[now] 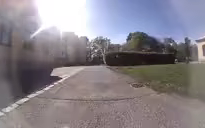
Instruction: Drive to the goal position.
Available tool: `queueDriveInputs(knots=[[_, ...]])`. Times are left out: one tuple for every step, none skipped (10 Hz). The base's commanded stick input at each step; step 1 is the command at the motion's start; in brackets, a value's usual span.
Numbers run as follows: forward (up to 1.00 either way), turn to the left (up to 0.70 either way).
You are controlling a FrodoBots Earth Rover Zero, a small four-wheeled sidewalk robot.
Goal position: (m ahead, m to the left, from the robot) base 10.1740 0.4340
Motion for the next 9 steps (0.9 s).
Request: queueDriveInputs(knots=[[1.00, 0.00], [1.00, 0.00], [1.00, 0.00], [1.00, 0.00], [1.00, 0.00], [1.00, 0.00], [1.00, 0.00], [1.00, 0.00], [1.00, 0.00]])
